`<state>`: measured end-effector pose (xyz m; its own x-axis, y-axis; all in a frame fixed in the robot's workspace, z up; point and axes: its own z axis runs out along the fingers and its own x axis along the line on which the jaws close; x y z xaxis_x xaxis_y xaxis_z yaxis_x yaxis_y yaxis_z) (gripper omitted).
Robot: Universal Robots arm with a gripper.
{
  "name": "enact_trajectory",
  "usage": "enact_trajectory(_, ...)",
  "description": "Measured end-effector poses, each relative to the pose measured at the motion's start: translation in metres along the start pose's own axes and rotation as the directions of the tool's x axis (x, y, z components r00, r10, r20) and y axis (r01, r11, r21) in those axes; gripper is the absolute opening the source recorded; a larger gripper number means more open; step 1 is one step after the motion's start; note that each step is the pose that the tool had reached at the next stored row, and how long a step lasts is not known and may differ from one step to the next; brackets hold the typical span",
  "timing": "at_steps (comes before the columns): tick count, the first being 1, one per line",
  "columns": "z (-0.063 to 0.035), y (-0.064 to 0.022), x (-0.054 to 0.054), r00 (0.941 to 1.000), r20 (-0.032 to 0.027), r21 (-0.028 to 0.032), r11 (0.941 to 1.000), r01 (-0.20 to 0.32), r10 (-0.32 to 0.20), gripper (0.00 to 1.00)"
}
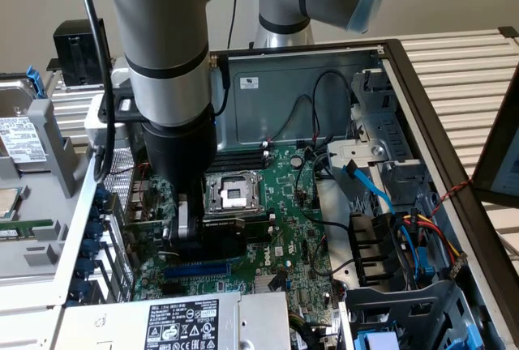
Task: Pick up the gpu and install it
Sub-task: 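Insert the gpu into the slot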
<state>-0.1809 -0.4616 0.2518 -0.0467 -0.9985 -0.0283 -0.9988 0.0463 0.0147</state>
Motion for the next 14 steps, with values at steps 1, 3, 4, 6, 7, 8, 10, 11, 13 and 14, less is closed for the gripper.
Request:
enact_trajectory(1, 0.0, 0.0, 0.0001, 1.0, -0.001, 0.0, 1.0, 0.0, 0.0, 0.28)
enact_trajectory(3, -0.0001, 0.0, 0.0, 1.0, -0.0016, -0.0001, 1.0, 0.0, 0.0, 0.28)
enact_trajectory(4, 0.0001, 0.0001, 0.0, 1.0, -0.0019, -0.0001, 1.0, 0.0, 0.0, 0.28)
enact_trajectory(6, 0.0003, 0.0002, 0.0, 1.0, -0.002, -0.0001, 1.0, 0.0, 0.0, 0.28)
enact_trajectory(7, 0.0006, 0.0003, 0.0, 1.0, -0.002, 0.0, 1.0, 0.0, 0.0, 0.28)
enact_trajectory(8, 0.001, 0.0003, 0.0, 1.0, -0.0019, 0.0001, 1.0, 0.0, 0.0, 0.28)
enact_trajectory(10, 0.002, 0.0005, 0.0001, 1.0, -0.0023, 0.0, 1.0, 0.0, 0.0, 0.28)
enact_trajectory(11, 0.0025, 0.0007, 0.0001, 1.0, -0.0028, 0.0, 1.0, 0.0, 0.0, 0.28)
enact_trajectory(13, 0.0027, 0.0016, 0.0002, 1.0, -0.003, -0.0001, 1.0, 0.0, 0.0, 0.28)
enact_trajectory(14, 0.0027, 0.002, 0.0001, 1.0, -0.003, -0.0001, 1.0, 0.0, 0.0, 0.28)
